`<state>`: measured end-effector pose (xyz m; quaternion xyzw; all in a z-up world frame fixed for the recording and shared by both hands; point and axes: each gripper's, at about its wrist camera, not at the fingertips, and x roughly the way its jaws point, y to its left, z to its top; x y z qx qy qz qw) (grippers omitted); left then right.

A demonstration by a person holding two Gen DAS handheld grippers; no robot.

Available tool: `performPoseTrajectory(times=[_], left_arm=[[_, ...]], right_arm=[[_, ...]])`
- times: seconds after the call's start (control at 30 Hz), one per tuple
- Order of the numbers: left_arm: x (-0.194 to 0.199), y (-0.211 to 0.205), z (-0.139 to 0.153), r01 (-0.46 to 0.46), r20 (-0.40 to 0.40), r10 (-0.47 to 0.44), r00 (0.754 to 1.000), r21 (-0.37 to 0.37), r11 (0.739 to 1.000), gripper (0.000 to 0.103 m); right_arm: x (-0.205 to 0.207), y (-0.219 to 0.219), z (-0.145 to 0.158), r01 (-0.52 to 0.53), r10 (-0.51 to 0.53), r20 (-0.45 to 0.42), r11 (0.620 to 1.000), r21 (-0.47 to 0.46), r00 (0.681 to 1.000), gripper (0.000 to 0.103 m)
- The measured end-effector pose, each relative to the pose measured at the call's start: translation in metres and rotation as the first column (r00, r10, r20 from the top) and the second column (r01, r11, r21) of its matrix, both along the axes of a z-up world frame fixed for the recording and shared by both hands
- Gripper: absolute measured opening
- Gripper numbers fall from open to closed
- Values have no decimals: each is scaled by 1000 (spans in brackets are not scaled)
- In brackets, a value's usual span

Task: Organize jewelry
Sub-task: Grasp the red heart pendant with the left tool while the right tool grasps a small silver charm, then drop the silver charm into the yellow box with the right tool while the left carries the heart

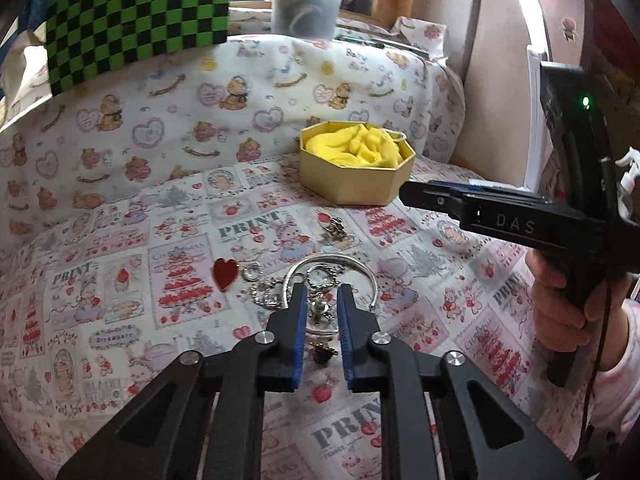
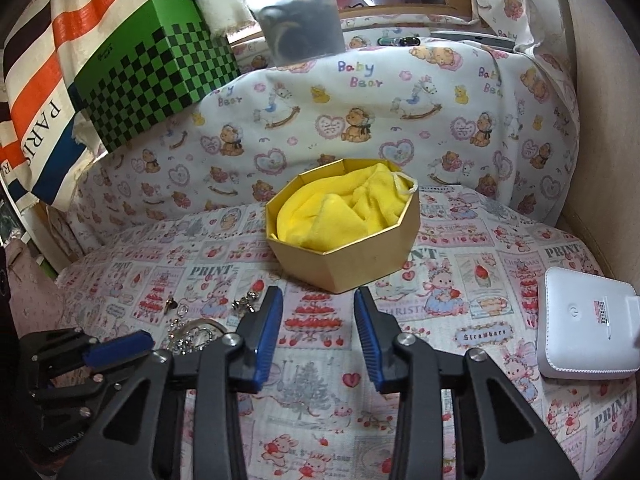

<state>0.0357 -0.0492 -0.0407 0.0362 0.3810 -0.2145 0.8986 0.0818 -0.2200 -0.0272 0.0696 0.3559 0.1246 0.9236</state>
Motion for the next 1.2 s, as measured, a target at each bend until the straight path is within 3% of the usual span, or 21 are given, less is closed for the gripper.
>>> performPoseTrajectory(times=[0.17, 0.23, 0.37, 0.47, 0.6, 0.7, 0.83, 0.97, 1.07, 1.17, 1.2], left_arm=[[11, 3, -7, -9, -66, 7, 998, -39, 999, 13], [14, 6, -11, -28, -93, 23, 995, -48, 998, 6], [19, 19, -11, -63, -146, 43, 988, -130, 989, 6], [22, 36, -7, -106, -148, 78, 986, -194, 975, 6], [27, 61, -5, -199, -141, 171, 975, -217, 956, 6], [32, 75, -6, -256, -166, 221, 961, -236, 938, 6], [34, 85, -4, -299, -148, 272, 951, -212, 930, 6], [32, 86, 1, -304, -114, 286, 951, -202, 931, 6], [35, 89, -1, -283, -156, 250, 956, -259, 923, 6], [37, 89, -4, -302, -171, 266, 949, -242, 922, 6], [38, 89, -6, -308, -174, 272, 947, -238, 921, 6]], right_arm=[[-2, 5, 1, -23, 23, 11, 999, -24, 1000, 27], [-2, 7, 1, -44, 45, 9, 999, -18, 999, 26], [-2, 11, 0, -88, 88, -11, 996, 9, 996, 25], [-2, 12, -1, -99, 99, -10, 995, 13, 995, 25], [2, 23, 3, -115, 116, -50, 993, 26, 992, 13], [10, 38, 2, -140, 140, -88, 990, 4, 986, 12], [28, 47, -5, -171, 183, -184, 982, 79, 966, 12], [38, 52, -7, -158, 171, -207, 985, 76, 963, 28], [44, 57, -11, -146, 156, -201, 987, 62, 967, 28], [51, 57, -18, -132, 140, -221, 990, 51, 965, 27], [52, 58, -21, -133, 138, -221, 990, 37, 965, 22]])
